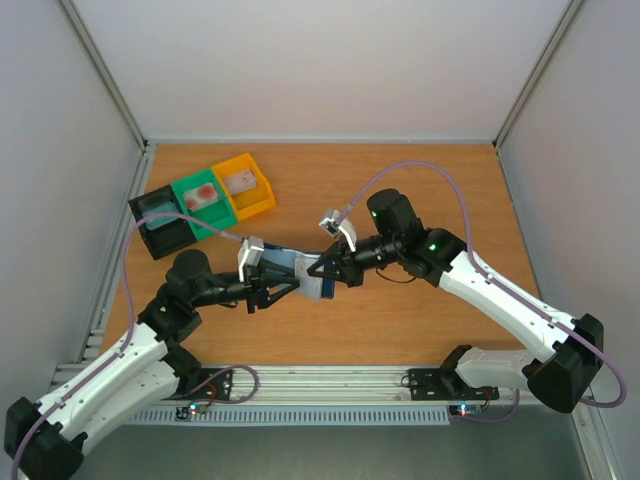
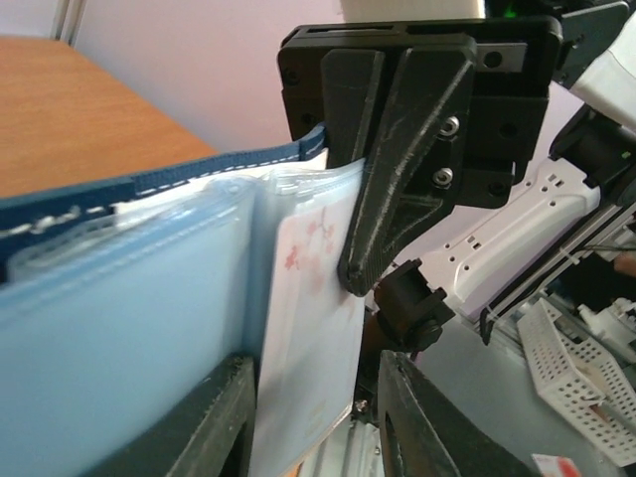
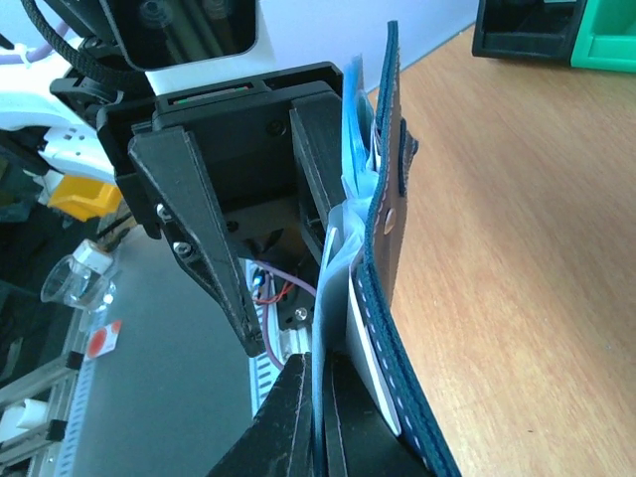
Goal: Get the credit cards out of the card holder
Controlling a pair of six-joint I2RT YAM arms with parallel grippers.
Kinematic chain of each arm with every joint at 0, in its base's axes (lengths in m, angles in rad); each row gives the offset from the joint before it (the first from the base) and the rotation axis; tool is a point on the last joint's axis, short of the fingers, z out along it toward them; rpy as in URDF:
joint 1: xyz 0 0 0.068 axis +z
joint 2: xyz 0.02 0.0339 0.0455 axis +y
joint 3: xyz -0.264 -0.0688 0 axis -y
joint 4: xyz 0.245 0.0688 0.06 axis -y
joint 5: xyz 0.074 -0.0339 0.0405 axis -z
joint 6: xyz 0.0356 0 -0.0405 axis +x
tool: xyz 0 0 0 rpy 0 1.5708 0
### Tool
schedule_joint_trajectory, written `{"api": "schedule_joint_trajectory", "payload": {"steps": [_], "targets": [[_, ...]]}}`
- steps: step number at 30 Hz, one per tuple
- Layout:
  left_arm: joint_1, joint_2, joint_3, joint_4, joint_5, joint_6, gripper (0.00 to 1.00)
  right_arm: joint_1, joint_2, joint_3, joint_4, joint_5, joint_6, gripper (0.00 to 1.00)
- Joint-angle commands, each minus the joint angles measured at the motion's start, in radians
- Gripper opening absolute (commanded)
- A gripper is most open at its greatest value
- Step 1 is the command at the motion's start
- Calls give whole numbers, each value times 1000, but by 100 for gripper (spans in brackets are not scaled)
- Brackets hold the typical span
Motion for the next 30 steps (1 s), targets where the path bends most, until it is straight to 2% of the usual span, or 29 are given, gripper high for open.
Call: {"api": "schedule_joint_trajectory", "payload": {"steps": [1, 10, 20, 22, 25, 27, 30], "targets": [[-19, 3, 39, 145, 65, 27, 31, 29, 15, 12, 53, -40, -66, 1], [-19, -13, 80, 134, 107, 56, 1, -3, 50, 38, 32, -45, -94, 1], [-6, -33, 93, 63, 117, 82, 0, -25, 29, 39, -22, -63, -135, 2], [0, -33, 92, 56, 124, 82, 0, -27, 31, 44, -52, -82, -151, 8], [4, -34, 88, 55, 117, 80, 0, -26, 45, 56, -84, -136, -148, 21], [6, -30, 77, 80, 108, 67, 0, -26, 54, 48, -70, -165, -125, 25], [6, -26, 69, 89, 105, 47, 0, -26, 41, 22, -45, -155, -110, 25]]}}
